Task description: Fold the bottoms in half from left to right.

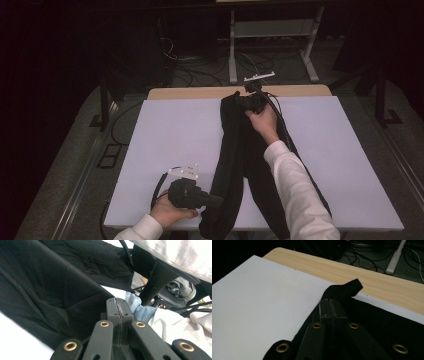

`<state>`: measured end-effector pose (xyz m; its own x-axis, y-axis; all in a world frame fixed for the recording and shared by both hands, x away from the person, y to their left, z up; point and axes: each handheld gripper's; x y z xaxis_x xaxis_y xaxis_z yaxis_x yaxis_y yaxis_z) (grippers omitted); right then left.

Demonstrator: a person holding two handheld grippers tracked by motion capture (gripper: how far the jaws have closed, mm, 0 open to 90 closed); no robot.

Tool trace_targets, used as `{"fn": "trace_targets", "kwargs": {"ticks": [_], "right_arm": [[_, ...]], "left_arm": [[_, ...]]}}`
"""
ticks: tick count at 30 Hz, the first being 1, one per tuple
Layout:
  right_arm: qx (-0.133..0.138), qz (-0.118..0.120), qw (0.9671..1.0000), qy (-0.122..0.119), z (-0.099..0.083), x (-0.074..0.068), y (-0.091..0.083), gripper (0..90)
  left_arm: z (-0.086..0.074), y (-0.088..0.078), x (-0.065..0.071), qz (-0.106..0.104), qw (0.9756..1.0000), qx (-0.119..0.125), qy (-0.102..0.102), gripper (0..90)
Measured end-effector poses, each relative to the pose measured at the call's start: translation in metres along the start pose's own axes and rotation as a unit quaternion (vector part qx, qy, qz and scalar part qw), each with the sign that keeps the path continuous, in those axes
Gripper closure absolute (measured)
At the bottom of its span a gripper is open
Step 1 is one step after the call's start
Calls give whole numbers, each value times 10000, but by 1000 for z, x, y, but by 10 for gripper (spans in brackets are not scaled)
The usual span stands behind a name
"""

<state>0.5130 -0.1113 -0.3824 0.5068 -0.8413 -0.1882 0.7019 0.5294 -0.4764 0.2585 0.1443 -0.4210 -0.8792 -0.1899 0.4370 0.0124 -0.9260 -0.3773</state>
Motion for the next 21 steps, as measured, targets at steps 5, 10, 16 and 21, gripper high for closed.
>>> {"fn": "trace_targets", "kwargs": {"ticks": [5, 10, 16, 21], "right_arm": [[16, -6, 10000, 70, -3, 10, -7, 888], [32, -14, 9999, 153, -4, 20, -15, 888], [160, 127, 9987, 467, -6, 37, -25, 888], [166, 72, 9988, 456, -9, 50, -33, 888]], "left_arm": [[8, 8, 2, -69, 9999, -52, 56, 891], [15, 16, 4, -86, 9999, -44, 90, 891], [24, 30, 7, -181, 9997, -78, 150, 890], [32, 47, 8, -303, 9993, -133, 175, 891]]}}
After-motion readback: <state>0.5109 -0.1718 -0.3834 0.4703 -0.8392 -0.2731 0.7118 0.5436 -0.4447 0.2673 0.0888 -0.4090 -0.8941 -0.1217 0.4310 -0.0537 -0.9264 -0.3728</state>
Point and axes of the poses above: each handheld gripper's, and its own axes: y roughly forward along the jaws, z roughly out of its top, x roughly to its right, and after that the axes turned 9 degrees about x, right-handed
